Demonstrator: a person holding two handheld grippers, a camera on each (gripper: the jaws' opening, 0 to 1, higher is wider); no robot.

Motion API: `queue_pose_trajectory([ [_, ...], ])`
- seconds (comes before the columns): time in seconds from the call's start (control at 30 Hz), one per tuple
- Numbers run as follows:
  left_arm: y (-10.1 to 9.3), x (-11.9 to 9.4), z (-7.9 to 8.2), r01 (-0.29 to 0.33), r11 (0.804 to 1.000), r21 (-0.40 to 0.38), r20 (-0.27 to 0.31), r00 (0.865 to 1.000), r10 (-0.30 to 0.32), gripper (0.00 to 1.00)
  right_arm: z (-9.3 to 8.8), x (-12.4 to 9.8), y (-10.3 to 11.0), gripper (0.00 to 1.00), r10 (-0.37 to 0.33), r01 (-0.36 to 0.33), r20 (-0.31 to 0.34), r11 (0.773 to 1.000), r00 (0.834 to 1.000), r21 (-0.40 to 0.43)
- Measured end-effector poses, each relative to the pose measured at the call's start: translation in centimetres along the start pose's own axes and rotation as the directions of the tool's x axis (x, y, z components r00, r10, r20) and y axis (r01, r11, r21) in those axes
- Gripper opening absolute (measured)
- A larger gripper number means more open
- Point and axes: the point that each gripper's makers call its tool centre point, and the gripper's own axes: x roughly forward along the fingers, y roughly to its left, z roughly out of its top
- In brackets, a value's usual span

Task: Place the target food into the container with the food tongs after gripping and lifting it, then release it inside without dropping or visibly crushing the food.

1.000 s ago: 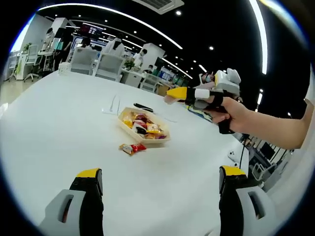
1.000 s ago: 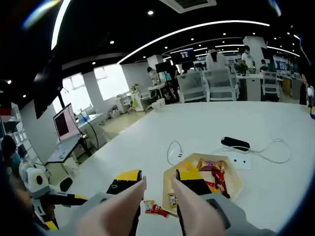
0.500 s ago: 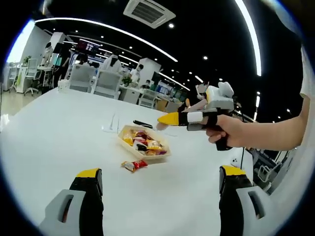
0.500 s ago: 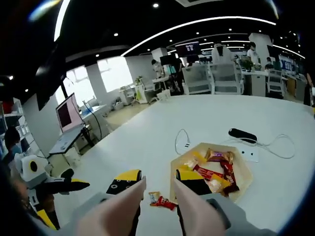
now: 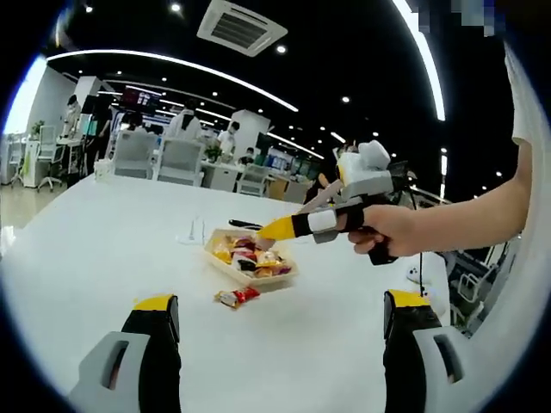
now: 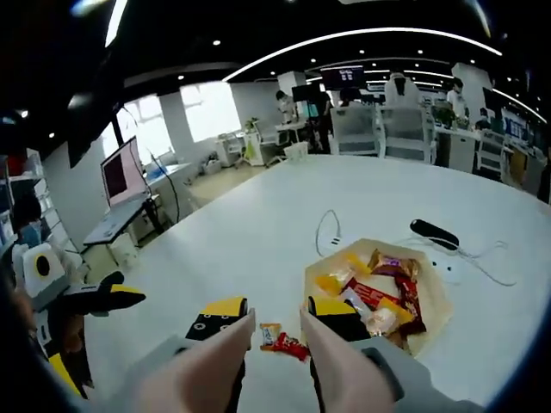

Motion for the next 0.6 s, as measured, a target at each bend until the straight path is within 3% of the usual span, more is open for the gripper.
queue_pose_trajectory([
  [0.03,0.1,-0.2,0.6,-0.015,0.997,0.070,0.038,0.999,0.013,0.99,-0.1,0.2,0.0,0.28,0.001,-0.001,-0.005,1.000,1.000,-0.009],
  [0.07,0.0,-0.3,0.5,-0.013,0.996,0.088,0.038,0.999,0.010,0.99,-0.1,0.2,0.0,0.28,0.002,-0.002,-0.005,1.000,1.000,-0.013],
  [0.17,-0.7,-0.1,-0.2,0.020,0.998,0.053,-0.001,1.000,-0.020,0.99,-0.3,0.4,0.2,0.27,0.010,-0.010,-0.007,1.000,1.000,-0.011],
  [0.33,-0.4,-0.1,0.1,-0.005,0.995,0.096,0.023,1.000,0.003,0.99,-1.6,1.2,0.4,0.27,0.020,-0.022,-0.050,0.999,0.999,-0.029],
  [0.4,-1.2,0.0,0.0,0.029,0.997,0.077,0.027,0.999,-0.031,0.99,-2.2,1.5,0.7,0.28,0.021,-0.025,-0.068,0.998,0.997,-0.059],
  [0.5,-1.3,0.0,-1.9,0.035,0.997,0.075,-0.067,0.997,-0.030,0.99,-3.0,1.8,1.2,0.28,0.031,-0.038,-0.091,0.997,0.995,-0.070],
  [0.6,-1.3,0.0,-1.7,0.038,0.994,0.106,-0.064,0.997,-0.031,0.99,-3.7,2.2,1.5,0.28,0.039,-0.047,-0.111,0.996,0.993,-0.071],
])
